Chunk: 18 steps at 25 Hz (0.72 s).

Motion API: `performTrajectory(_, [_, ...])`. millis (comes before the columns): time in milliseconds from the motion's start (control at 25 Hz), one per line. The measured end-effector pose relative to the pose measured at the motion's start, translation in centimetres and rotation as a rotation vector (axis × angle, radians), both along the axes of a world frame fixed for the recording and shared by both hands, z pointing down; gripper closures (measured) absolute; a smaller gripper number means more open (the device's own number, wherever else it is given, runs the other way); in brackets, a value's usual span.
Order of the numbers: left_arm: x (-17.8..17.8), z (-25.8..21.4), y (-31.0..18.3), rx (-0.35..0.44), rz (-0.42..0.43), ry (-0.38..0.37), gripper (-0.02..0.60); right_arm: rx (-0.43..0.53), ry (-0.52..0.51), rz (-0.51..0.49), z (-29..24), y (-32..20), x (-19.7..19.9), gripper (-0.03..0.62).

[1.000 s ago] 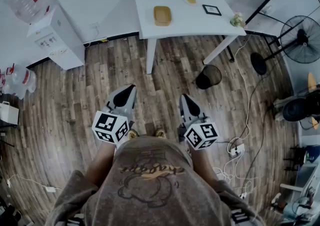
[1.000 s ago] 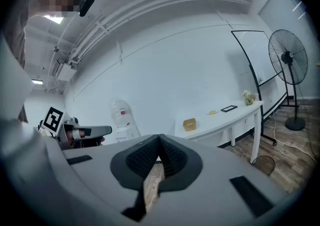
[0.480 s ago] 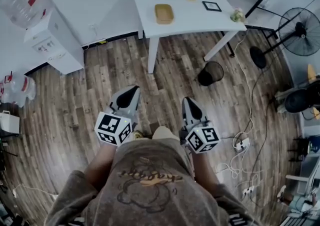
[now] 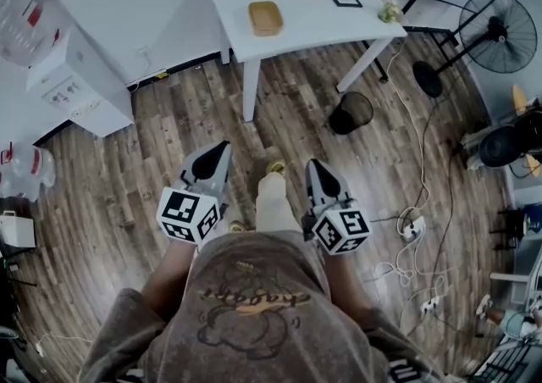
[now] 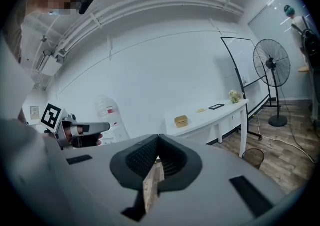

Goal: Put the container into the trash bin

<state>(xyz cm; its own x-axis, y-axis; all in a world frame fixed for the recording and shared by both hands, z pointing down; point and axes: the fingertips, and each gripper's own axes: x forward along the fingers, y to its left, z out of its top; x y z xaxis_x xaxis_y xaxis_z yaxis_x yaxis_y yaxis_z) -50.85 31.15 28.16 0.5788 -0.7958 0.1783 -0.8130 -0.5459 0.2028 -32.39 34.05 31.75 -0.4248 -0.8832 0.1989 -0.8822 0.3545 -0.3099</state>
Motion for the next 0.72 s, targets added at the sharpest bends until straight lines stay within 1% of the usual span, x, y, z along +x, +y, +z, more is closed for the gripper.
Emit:
performTrajectory(160, [0.1, 0.8, -2.4, -0.006, 0.001, 0.007, 0.577, 0.000, -0.007, 0.010, 0.8, -2.0, 0.5, 0.594])
performTrajectory(400, [0.4, 2.0, -7.2, -0.013, -0.015, 0.026, 0.577, 0.007, -0.019, 0.009, 1.7, -6.5, 0.9, 0.594])
performTrajectory(720, [1.8, 2.0, -15.2, -0.023, -0.025, 0.032, 0.577, -0.007, -0.020, -0.016, 2.0, -14.4, 2.0, 0.594])
